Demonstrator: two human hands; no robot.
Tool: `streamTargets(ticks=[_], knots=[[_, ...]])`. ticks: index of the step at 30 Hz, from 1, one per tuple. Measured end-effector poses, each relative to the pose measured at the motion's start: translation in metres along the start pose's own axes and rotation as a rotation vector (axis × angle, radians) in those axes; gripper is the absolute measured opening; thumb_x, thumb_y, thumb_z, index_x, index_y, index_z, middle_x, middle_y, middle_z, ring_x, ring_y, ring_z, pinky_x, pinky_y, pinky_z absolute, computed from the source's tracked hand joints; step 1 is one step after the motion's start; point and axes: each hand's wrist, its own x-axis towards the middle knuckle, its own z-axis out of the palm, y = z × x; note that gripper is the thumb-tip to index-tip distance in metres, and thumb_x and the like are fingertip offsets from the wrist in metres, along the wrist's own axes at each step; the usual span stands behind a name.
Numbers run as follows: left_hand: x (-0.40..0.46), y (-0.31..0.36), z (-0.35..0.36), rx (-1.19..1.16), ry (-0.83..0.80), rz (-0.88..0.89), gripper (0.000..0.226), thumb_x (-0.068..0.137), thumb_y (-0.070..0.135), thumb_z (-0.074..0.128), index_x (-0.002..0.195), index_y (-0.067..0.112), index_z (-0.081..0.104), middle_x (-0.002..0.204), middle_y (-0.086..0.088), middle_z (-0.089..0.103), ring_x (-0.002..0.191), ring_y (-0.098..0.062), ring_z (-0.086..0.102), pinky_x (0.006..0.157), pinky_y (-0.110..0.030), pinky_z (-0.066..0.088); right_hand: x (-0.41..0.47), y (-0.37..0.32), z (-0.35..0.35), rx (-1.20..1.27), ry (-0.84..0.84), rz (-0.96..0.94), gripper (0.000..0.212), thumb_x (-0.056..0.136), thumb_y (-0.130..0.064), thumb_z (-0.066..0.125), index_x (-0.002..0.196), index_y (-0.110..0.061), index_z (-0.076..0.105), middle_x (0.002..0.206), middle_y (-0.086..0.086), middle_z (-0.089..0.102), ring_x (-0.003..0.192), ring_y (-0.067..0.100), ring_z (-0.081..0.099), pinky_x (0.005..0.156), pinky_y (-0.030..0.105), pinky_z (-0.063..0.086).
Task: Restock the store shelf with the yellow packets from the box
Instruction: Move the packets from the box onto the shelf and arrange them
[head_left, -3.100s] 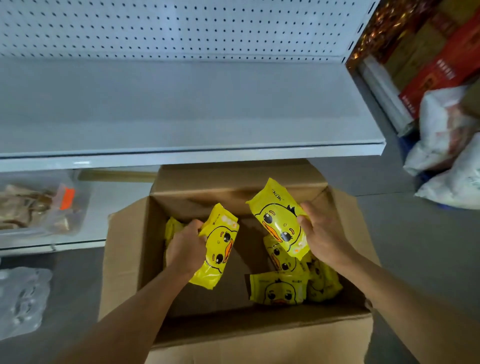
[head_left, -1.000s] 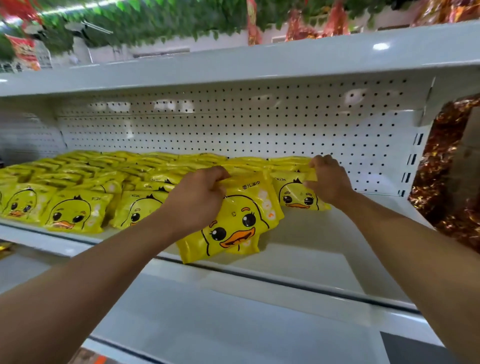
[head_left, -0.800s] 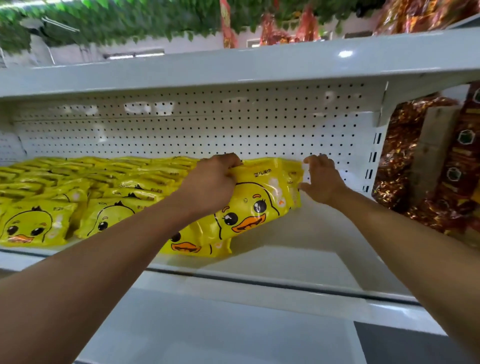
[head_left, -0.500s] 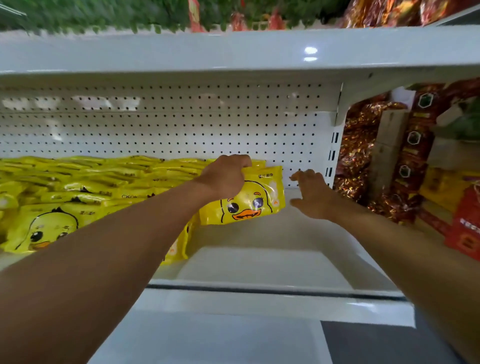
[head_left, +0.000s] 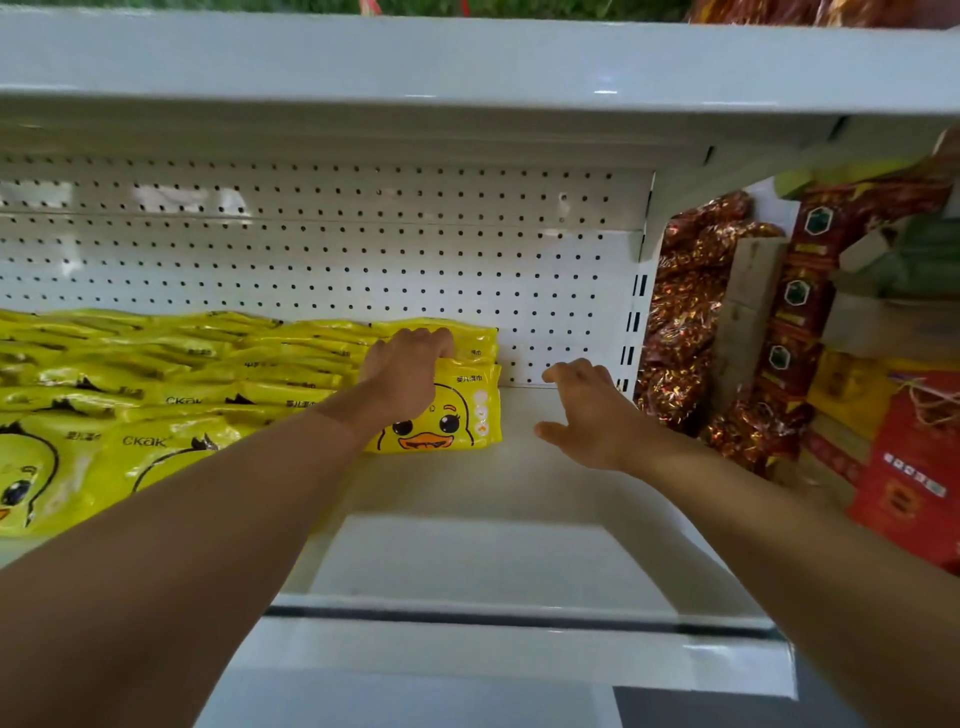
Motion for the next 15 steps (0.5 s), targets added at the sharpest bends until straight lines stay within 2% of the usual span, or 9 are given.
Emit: streamTargets(ticks=[3, 5, 9, 15], knots=[[-0.004, -0.001, -0.004, 0.046, 0.065, 0.020, 0.047, 0.079, -0.004, 0.057, 0.117, 0.021, 0.045, 0.117, -0.003, 0.050, 0.110, -0.023, 0.045, 0.075, -0.031, 0.034, -0.006, -0.004, -0.003, 0.011, -0.004, -0.008, 0.065, 0.087, -0.034, 0.060, 0.140, -0.012, 0.029, 0.139, 0.010, 0.032, 0.129, 0.027, 0.027, 0.102, 0.038, 0.036], [-0.009, -0.001, -0.013, 0.091, 0.076, 0.037, 0.053, 0.076, -0.002, 0.061, 0.120, 0.021, 0.044, 0.119, -0.004, 0.046, 0.111, -0.023, 0.043, 0.078, -0.032, 0.035, -0.010, -0.009, -0.006, 0.024, -0.010, -0.015, 0.065, 0.087, -0.035, 0.060, 0.140, -0.013, 0.028, 0.140, 0.009, 0.031, 0.130, 0.026, 0.026, 0.102, 0.038, 0.035], [-0.025, -0.003, -0.032, 0.106, 0.047, 0.010, 0.058, 0.074, 0.000, 0.062, 0.125, 0.021, 0.042, 0.121, -0.006, 0.044, 0.113, -0.024, 0.041, 0.082, -0.034, 0.035, -0.023, -0.025, -0.011, 0.054, -0.026, -0.034, 0.066, 0.087, -0.033, 0.060, 0.141, -0.016, 0.027, 0.141, 0.007, 0.029, 0.132, 0.023, 0.023, 0.105, 0.038, 0.034], [-0.069, -0.002, -0.063, 0.052, -0.025, -0.027, 0.057, 0.083, 0.011, 0.064, 0.132, 0.023, 0.036, 0.130, -0.004, 0.045, 0.121, -0.023, 0.042, 0.093, -0.037, 0.039, -0.053, -0.063, -0.022, 0.047, -0.050, -0.031, 0.069, 0.087, -0.035, 0.060, 0.142, -0.017, 0.024, 0.142, 0.007, 0.028, 0.132, 0.024, 0.022, 0.106, 0.037, 0.031]])
